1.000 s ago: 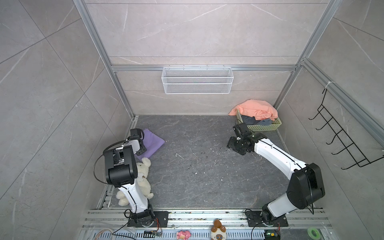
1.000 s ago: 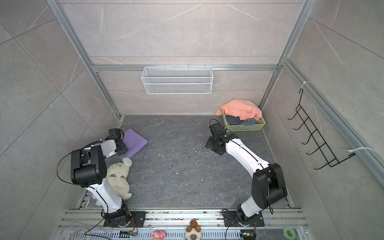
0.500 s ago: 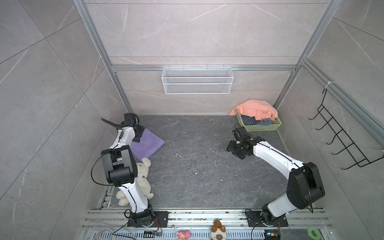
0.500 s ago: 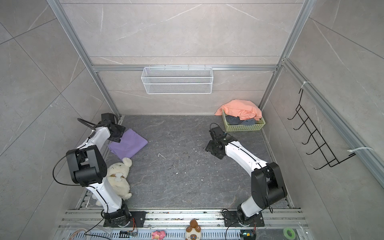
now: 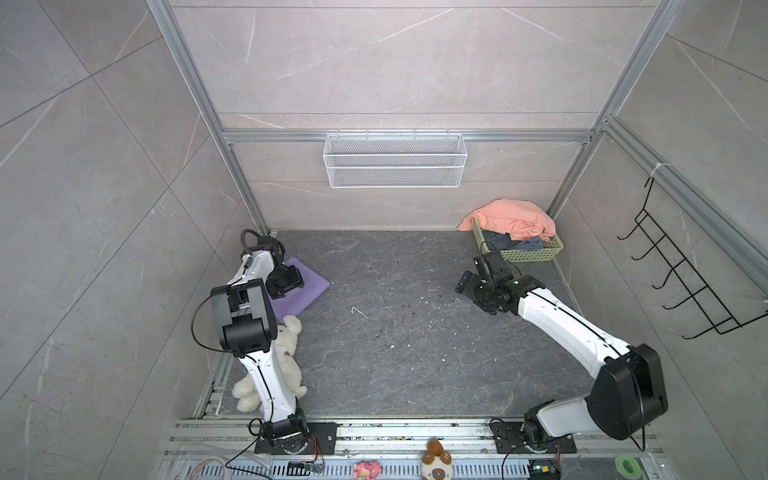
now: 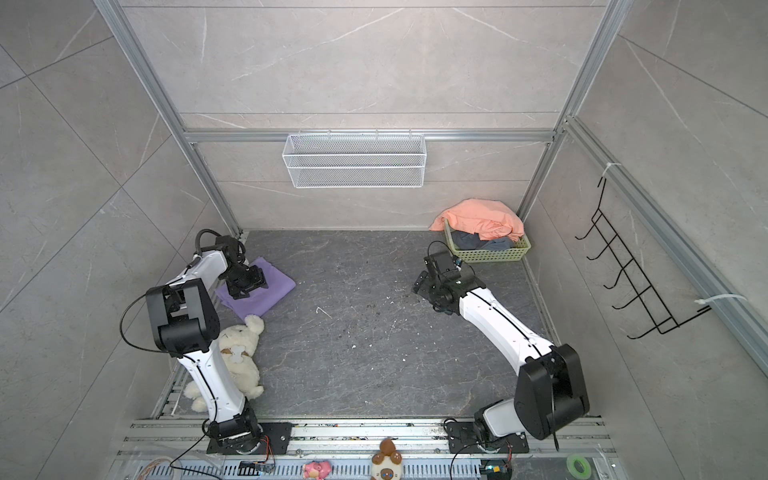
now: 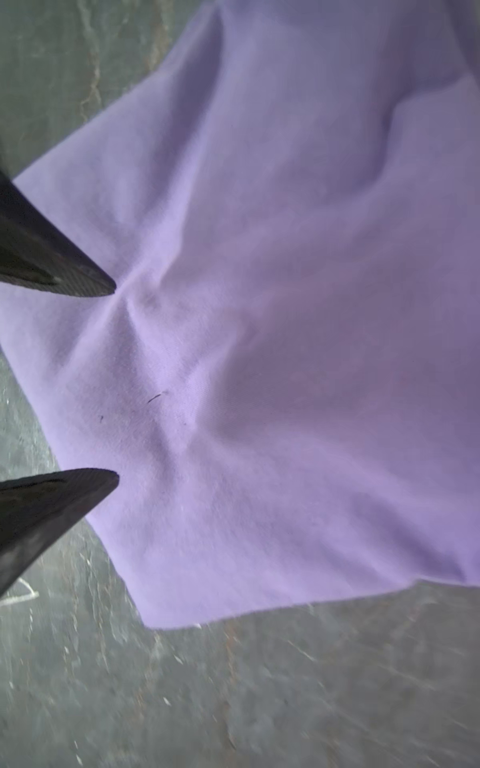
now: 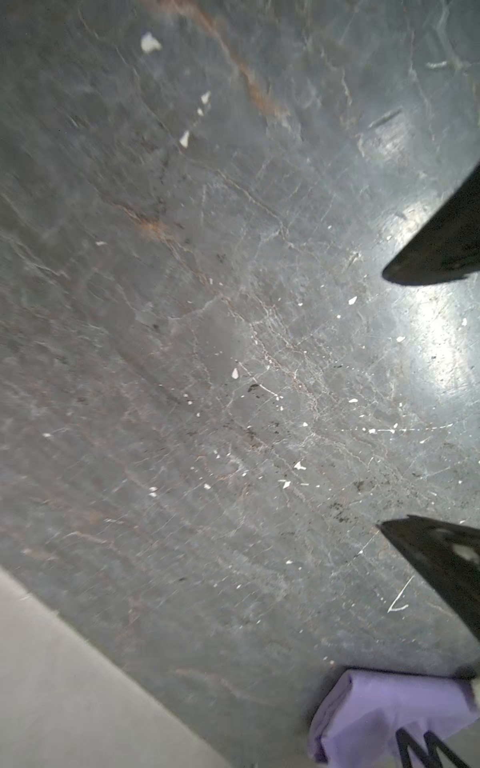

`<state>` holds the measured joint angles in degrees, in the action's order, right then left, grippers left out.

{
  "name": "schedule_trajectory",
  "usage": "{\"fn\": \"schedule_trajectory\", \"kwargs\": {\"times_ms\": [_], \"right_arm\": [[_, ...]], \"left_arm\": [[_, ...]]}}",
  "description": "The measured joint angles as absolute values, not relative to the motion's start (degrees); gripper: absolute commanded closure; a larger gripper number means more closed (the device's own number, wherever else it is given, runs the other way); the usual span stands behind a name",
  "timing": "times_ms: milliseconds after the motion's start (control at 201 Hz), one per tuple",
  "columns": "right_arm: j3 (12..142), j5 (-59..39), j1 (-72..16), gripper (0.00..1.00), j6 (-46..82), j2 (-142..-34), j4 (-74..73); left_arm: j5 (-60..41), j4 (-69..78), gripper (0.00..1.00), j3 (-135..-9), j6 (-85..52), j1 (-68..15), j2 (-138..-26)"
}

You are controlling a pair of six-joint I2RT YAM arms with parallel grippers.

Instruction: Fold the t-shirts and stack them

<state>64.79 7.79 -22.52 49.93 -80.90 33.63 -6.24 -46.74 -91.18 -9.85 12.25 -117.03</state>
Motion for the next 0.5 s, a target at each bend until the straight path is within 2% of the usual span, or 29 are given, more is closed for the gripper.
{"fn": "schedule_trajectory", "kwargs": {"times_ms": [284,498], "right_arm": [[64.79,14.46,-22.52,0.05,49.98,-75.11,35.86],[64.77,17.93,-22.52,0.05,50.43,-72.12,38.94]], "left_arm": [[-4.82,-48.18,0.33,-95.44,-6.96,12.25,-123.46],[-4.67,-48.40,0.34,-97.32,-16.53,12.32,-124.88]]}}
